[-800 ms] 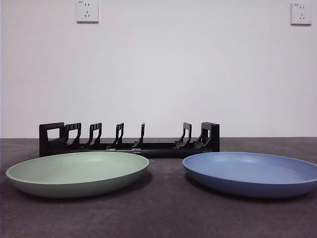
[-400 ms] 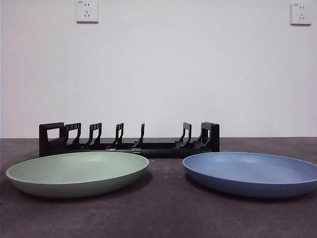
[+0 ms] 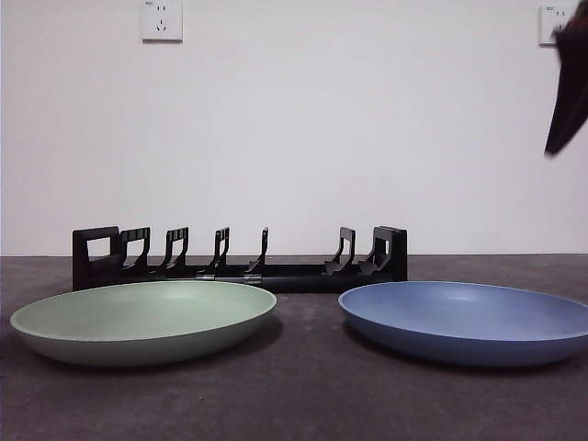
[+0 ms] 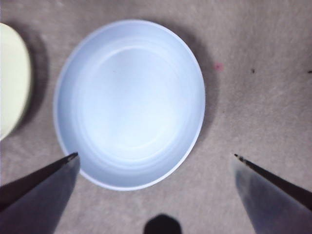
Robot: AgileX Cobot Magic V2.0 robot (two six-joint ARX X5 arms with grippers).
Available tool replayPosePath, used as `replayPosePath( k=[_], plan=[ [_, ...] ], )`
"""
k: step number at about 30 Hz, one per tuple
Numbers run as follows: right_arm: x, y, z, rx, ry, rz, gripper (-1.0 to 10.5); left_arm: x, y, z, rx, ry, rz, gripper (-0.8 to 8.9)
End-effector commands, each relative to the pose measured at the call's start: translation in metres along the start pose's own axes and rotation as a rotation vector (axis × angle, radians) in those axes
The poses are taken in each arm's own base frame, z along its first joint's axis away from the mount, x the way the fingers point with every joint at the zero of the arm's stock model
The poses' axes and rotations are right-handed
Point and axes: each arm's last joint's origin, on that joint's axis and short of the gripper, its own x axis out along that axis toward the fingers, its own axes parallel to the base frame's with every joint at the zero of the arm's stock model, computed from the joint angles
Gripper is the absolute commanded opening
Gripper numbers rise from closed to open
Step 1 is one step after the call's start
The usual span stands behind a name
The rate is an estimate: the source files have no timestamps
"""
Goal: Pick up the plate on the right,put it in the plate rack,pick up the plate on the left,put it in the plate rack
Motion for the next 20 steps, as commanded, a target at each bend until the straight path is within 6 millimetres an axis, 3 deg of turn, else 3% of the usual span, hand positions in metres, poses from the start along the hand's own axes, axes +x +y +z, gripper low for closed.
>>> replayPosePath(
  k=[1,13,20],
  plan=[
    [0.018,-0.008,0.006,0.024,0.048,0.002,5.3,0.006,-0.001,0.001,0.067,0.01,-0.036,6.59],
    [0.08,-0.029,0.016,0.063,0.192,0.013,5.2,0.033,-0.001,0.005,0.132,0.065,-0.147,6.58],
    [0.1,-0.026,0.018,0.033,0.214,0.023,4.0,0.041,0.0,0.004,0.125,0.096,-0.173,6.59]
  ],
)
